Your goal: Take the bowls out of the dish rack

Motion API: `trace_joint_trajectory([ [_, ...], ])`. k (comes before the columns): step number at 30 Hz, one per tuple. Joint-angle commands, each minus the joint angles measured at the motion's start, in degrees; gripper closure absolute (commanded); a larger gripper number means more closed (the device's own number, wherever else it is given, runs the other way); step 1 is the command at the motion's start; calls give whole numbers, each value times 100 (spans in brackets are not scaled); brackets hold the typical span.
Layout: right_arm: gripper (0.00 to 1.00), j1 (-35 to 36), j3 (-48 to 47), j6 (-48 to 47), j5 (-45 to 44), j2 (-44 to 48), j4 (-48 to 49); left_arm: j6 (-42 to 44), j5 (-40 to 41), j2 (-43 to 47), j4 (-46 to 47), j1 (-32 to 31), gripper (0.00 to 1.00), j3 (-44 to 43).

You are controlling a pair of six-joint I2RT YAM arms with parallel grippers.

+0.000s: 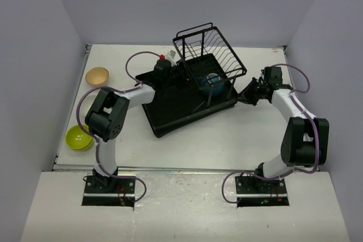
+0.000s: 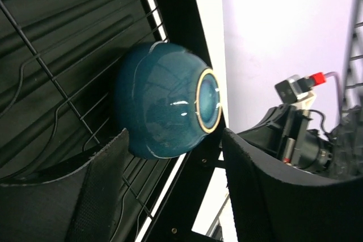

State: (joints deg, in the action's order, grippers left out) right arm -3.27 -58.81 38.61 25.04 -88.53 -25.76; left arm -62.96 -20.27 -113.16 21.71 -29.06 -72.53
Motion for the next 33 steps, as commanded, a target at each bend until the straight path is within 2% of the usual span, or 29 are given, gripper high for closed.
trace_joint_trajectory([
  [1,100,230,229,-389,142,-15,-975,-102,252,-162,157,-170,32,-59],
  [6,100,230,238,-416,142,-50,-966,-243,287,-338,384,-258,28,98],
  [7,100,230,221,-424,150,-59,-966,-269,278,-347,464,-249,19,142],
  [8,100,230,212,-433,142,-68,-966,-278,296,-355,465,-258,17,160],
  [12,100,239,194,-477,142,-129,-993,-261,278,-469,526,-258,17,152],
  [17,100,230,168,-486,124,-173,-992,-419,103,-662,711,-258,7,117],
  [21,100,239,106,-477,115,-208,-1027,-595,-73,-874,835,-258,5,-23],
  [33,100,230,97,-416,133,-244,-957,-480,-56,-953,-597,-258,4,-648],
])
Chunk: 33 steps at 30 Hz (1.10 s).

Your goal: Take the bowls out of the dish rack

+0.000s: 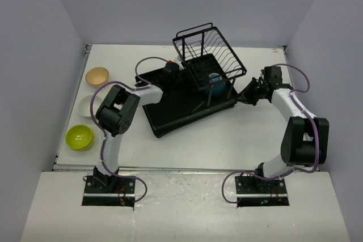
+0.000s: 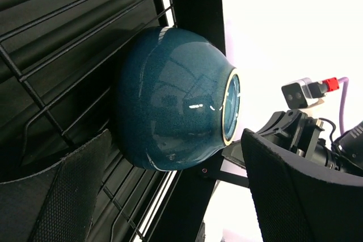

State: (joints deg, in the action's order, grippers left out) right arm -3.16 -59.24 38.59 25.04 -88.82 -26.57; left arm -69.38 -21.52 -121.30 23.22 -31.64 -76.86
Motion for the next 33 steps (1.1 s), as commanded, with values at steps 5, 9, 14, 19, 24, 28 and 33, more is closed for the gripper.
trace_joint_trajectory([
  [5,100,228,132,-414,115,-206,-877,346,165,-236,-1878,-9,5,-705],
  [9,100,219,167,-396,142,-180,-850,470,175,-333,-2208,-27,5,-936],
  [14,100,219,185,-396,142,-162,-833,478,-10,-667,-2551,-62,5,-1367],
  [19,100,219,273,-387,186,-145,-736,373,-168,-711,-2071,-106,5,-1297],
  [24,100,228,291,-431,195,-127,-736,4,-449,-685,-1032,-106,9,-867],
  [28,100,219,185,-475,203,-162,-780,-259,-608,-685,-425,-106,13,-576],
  [33,100,228,150,-466,247,-250,-753,-567,-766,-615,479,-88,19,-120],
])
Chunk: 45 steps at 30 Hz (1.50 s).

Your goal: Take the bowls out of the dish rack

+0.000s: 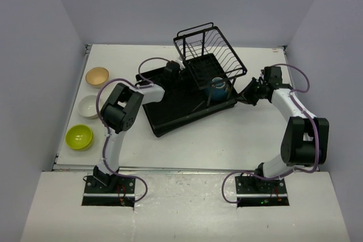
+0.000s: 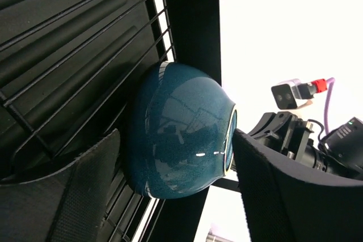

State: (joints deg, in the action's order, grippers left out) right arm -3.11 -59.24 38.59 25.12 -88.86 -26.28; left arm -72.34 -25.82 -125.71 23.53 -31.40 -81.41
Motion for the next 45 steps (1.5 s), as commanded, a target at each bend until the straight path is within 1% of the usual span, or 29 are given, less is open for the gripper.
trace_joint_trajectory([
  [1,100,215,141,-466,230,-255,-773,-307,-388,-199,547,-121,21,362],
  [4,100,215,106,-484,239,-281,-773,-369,-686,-322,618,-112,22,248],
  [6,100,223,62,-493,247,-307,-799,-211,-740,-270,373,-104,22,213],
  [10,100,215,-8,-589,3,-159,-826,253,-591,-42,-146,-59,19,222],
  [12,98,215,-200,-694,-95,-97,-965,439,-538,81,-497,-42,18,204],
  [14,95,215,-377,-765,-148,-96,-1089,501,-511,169,-517,-16,18,335],
  [15,93,215,-560,-774,-148,-88,-1194,484,-511,196,-507,-7,18,388],
  [16,84,215,-649,-783,-148,-70,-1238,475,-511,213,-507,11,18,432],
  [19,68,223,-983,-809,-192,9,-1458,518,-503,249,-630,37,17,459],
  [22,63,215,-1352,-853,-332,114,-1651,571,-511,258,-718,55,17,424],
  [27,62,215,-2134,-879,-403,-122,-1985,589,-546,258,-814,72,17,389],
  [32,62,197,-2688,-1090,-482,-728,-2196,922,-450,380,-1438,72,15,222],
  [35,62,197,-2829,-1204,-394,-1062,-2241,1142,-292,538,-1728,72,13,248],
  [38,62,197,-2751,-1222,-368,-1212,-2162,1239,-248,627,-1799,81,12,283],
  [45,64,197,-2408,-1301,-429,-1405,-1925,1152,-344,750,-1650,81,12,485],
])
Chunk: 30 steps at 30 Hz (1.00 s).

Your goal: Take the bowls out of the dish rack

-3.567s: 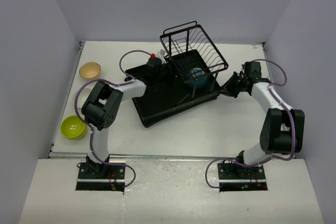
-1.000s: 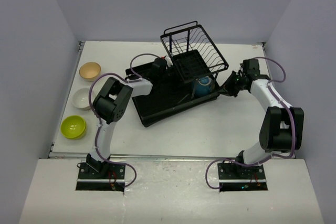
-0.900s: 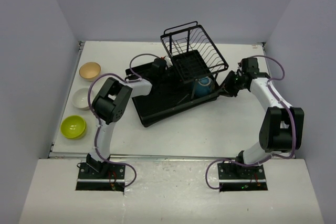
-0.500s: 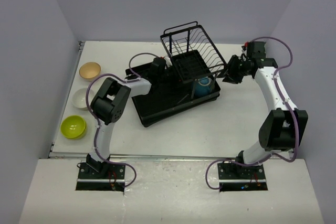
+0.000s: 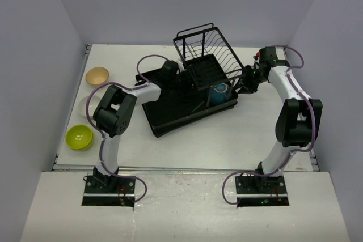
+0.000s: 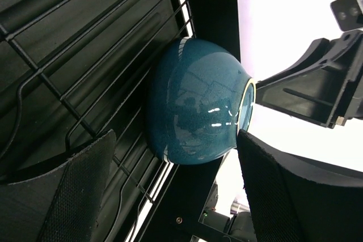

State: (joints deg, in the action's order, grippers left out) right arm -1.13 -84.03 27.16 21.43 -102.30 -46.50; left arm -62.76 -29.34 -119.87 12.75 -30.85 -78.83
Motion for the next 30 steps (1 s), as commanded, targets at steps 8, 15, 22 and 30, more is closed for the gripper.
trace_joint_trajectory([
  [8,77,-2,264,-123,-130,-273,291,150,-63,377,-546,35,11,517],
  [15,76,-2,212,-184,-341,-422,308,150,-63,579,-546,44,11,649],
  [22,77,-10,97,-185,-350,-361,299,1,-116,685,-335,35,11,851],
  [30,77,-10,-298,-88,-183,-307,212,-342,-291,562,174,35,10,913],
])
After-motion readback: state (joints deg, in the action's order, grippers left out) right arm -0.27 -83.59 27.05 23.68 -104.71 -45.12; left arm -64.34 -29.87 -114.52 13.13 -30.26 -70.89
